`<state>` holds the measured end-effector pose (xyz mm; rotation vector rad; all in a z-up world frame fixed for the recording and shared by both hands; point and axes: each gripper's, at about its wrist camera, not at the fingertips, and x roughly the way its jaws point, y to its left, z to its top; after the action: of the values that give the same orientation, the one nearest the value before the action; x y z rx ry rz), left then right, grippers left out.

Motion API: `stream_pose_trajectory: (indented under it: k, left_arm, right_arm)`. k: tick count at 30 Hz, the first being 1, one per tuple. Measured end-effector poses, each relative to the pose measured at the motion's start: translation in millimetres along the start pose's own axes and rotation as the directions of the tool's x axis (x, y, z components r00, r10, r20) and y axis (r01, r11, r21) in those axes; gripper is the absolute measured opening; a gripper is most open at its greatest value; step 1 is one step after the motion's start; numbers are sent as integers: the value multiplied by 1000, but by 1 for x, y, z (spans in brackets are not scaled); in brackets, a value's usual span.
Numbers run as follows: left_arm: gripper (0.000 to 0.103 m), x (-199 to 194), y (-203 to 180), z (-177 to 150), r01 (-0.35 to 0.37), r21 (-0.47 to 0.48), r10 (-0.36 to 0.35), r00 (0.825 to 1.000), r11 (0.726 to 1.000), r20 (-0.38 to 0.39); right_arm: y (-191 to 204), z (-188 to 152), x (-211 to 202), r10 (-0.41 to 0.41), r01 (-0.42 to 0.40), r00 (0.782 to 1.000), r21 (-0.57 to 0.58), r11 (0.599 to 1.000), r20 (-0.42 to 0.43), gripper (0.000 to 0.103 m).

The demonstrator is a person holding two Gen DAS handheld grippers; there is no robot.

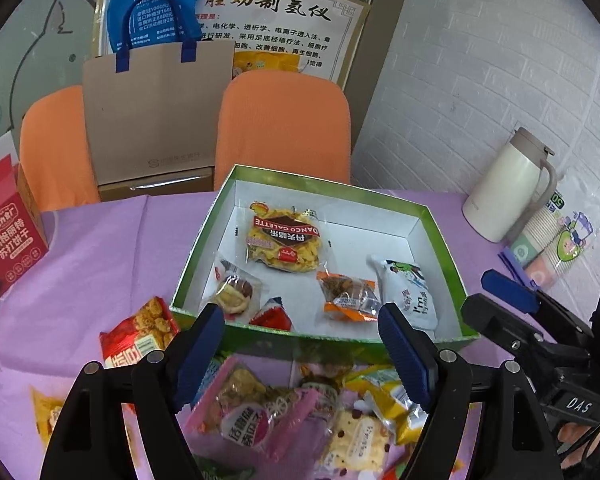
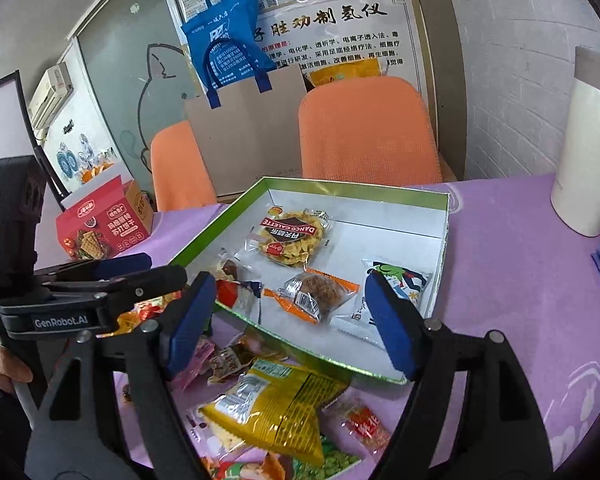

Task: Organize snacks
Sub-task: 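Grasp the orange chip bag with the left gripper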

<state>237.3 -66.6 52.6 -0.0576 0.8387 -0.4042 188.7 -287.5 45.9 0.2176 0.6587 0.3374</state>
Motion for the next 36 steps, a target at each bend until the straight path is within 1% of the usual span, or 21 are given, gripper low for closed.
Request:
stream_pose_trajectory:
  k: [2,8,10,13,16,18,21,23,25,28,30,32,34,35,36]
  left_arm:
    - [83,-14,-5,-11,-11,3,11,1000,1000,-3]
    - [83,-46,-15,-52,40,-34,-40,999,999,6]
    - [83,-51,-16,-66,52,-52,-52,999,997,11]
    - [83,-54,-18,-88,66,-77,-65,998,995,10]
    - [83,-55,-23,-108,82,-75,-82,997,994,5]
    - [83,-53,-30,-120,96,-45,-96,995,994,-10]
    - [83,-49,-43,-134,150,12,-150,988,989,-28]
    - [83,-43,-54,-141,197,55,-194,979,979,-53]
    - [83,-37,-65,-145,227,100,-221,973,969,-66]
    - [83,-27,-83,-145,278,187,-268,960,942,-78]
    - [83,-17,-92,-144,281,233,-267,960,931,-87]
    - [83,-6,-98,-145,264,257,-245,964,930,-101]
    - [82,5,-100,-147,252,254,-225,966,934,-130]
    - [79,9,-98,-149,261,241,-229,961,935,-151]
    - [67,11,-97,-153,270,231,-237,958,935,-162]
  right_arm:
    - [3,-2,-21,6,-6,1000,-3,1000,22,78]
    - [3,-23,-69,-13,15,997,-25,1000,80,79]
    - [1,-34,-79,-8,10,997,-26,1000,73,79]
    - [-3,-51,-83,-11,12,999,-25,1000,42,79]
    - [-4,-69,-83,-28,28,1000,-42,999,5,79]
    - [-3,-79,-82,-47,46,999,-62,997,-12,79]
    - [-5,-93,-78,-76,71,996,-89,993,-46,79]
    - [-9,-100,-75,-75,68,994,-87,994,-74,75]
    - [-13,-105,-73,-71,63,993,-77,995,-95,71]
    - [-17,-109,-75,-71,64,992,-69,996,-106,68]
    - [-19,-111,-78,-72,67,992,-59,996,-103,68]
    - [-22,-112,-81,-75,70,992,-51,996,-99,68]
    - [-24,-113,-82,-79,75,992,-46,996,-101,68]
    - [-25,-113,-82,-77,73,992,-44,996,-104,68]
    - [-25,-113,-81,-73,69,991,-43,997,-108,68]
